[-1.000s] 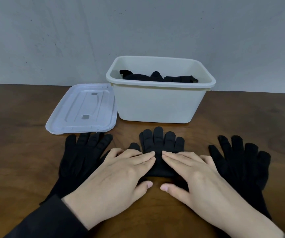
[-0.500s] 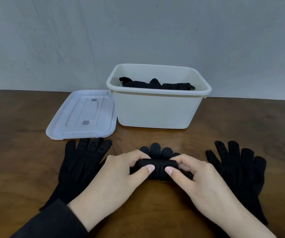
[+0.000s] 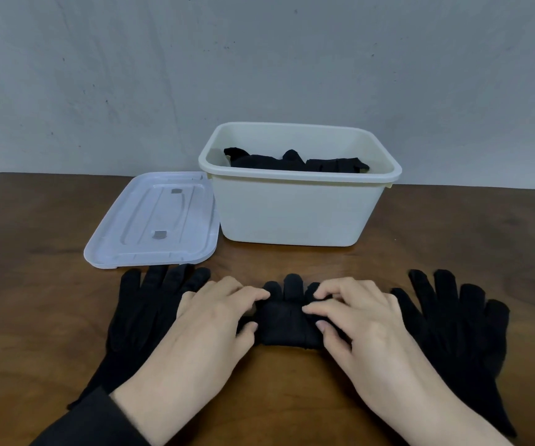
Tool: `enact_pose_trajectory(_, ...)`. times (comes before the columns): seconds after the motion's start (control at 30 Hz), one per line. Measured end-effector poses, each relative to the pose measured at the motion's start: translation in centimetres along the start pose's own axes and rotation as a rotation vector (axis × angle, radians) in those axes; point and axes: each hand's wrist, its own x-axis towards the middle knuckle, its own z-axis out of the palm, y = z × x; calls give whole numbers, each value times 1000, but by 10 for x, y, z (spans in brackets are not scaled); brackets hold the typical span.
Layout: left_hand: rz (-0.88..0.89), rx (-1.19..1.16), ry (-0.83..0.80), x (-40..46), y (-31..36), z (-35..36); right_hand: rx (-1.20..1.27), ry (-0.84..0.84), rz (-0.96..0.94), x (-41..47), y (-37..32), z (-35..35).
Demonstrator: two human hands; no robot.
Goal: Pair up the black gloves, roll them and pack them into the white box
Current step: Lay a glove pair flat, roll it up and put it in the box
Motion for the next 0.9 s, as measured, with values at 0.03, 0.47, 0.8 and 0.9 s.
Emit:
enact_pose_trajectory(0.03,35,1,7,-1,-1,-1,-11,2,-26,0,0,0)
enact_pose_trajectory(0.47,195,-33,-59,-2,0,6,40,-149,-35,-4,-2,-12)
enact_pose_trajectory(0.8,40,-216,38,4,2,8,159,-34,139,0,-4,-9)
enact_pose_trajectory(0.9,103,-134,63,4,2,12,-26,61,-71,0,-3,-2)
